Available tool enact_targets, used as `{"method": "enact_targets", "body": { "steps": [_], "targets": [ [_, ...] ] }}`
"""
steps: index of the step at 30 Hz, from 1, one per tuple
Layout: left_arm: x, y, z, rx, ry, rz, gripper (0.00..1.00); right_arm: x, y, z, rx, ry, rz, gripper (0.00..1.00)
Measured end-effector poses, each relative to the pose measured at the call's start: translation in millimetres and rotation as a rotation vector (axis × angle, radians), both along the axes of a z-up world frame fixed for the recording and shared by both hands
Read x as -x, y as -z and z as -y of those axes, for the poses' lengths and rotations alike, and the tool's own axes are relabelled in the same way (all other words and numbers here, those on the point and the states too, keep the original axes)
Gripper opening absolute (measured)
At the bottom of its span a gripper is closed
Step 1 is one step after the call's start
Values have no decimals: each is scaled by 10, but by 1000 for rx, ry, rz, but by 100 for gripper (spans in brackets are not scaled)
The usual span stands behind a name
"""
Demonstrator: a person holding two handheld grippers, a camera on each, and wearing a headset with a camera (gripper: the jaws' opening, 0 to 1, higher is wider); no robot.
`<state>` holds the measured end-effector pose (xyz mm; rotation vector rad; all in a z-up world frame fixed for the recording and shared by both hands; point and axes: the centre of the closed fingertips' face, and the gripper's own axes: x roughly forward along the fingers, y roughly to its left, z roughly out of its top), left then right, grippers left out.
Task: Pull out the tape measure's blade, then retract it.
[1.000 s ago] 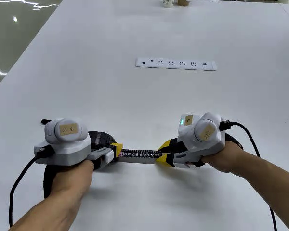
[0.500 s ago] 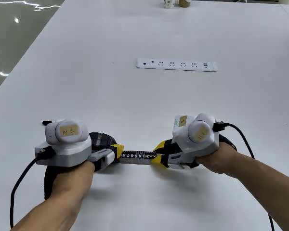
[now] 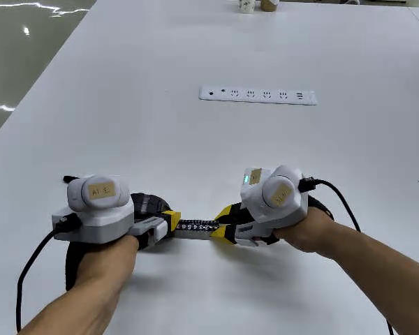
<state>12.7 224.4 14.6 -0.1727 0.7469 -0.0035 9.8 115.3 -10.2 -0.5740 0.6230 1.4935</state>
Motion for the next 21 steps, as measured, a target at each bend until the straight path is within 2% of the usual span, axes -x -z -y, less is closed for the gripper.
{"method": "enact_targets", "body": {
  "steps": [21],
  "targets": [
    [3, 5, 5, 9, -5, -4, 59, 33, 7, -264, -21, -13, -2, 10]
  ]
}}
